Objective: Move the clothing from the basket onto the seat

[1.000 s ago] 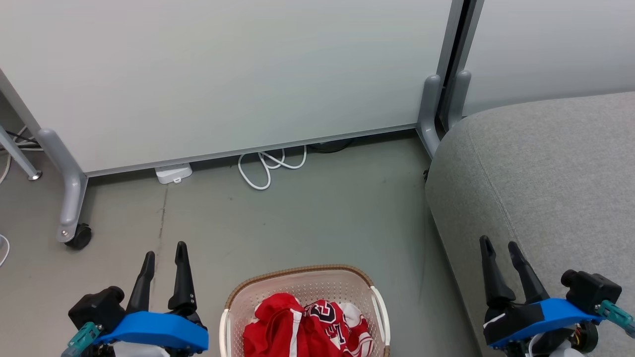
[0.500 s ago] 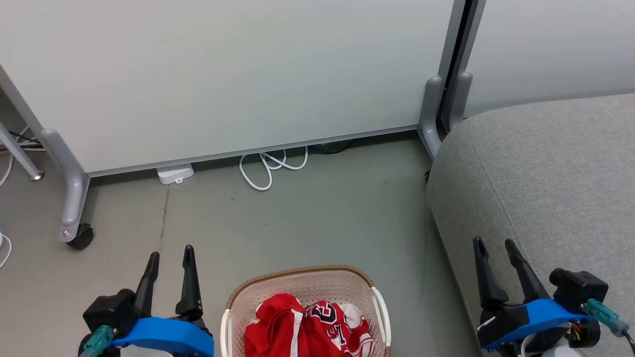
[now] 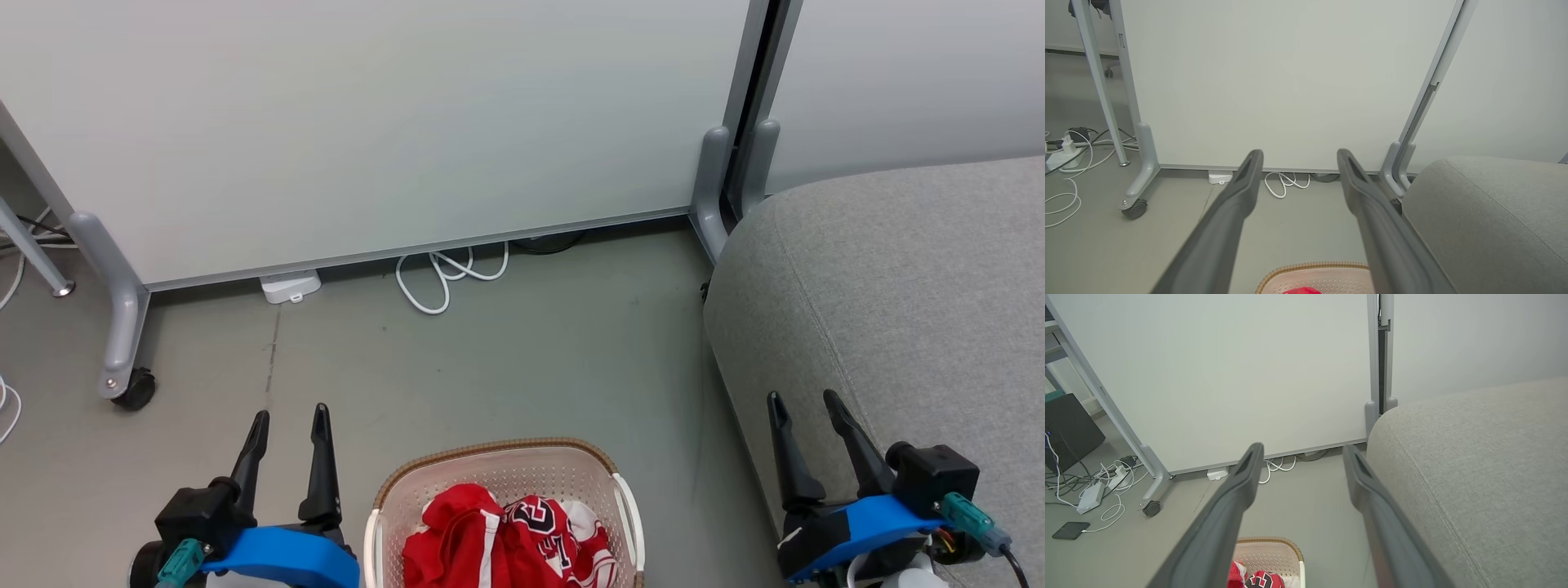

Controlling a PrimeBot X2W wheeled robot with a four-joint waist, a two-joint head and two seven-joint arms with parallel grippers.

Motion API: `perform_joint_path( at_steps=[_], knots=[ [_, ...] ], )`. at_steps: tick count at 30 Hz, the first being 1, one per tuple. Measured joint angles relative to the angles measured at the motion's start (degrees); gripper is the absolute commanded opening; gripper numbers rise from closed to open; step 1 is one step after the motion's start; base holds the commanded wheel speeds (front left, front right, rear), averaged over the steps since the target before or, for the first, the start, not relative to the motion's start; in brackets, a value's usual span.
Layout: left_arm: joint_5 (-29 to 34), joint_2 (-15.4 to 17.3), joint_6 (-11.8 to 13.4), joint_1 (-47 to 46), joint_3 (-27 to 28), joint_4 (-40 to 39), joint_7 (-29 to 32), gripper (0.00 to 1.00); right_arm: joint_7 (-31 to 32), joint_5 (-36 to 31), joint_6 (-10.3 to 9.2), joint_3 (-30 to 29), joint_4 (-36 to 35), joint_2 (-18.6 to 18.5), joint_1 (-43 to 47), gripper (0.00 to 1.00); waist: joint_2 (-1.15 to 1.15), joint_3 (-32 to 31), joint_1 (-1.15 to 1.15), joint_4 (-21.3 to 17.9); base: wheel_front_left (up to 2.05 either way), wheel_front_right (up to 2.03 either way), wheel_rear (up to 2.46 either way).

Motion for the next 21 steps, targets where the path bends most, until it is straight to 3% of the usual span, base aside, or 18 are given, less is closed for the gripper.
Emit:
perform_joint_path(
  at_steps=[21],
  knots=[
    [5.9,-0.5,-0.2,0.0,0.4,2.8,-2.3,1.0,-1.6,-7.6,0.07,0.4,0.1,-0.1,-0.5,1.0,0.0,0.0,0.0,0.0,0.0,0.0,0.0]
  ],
)
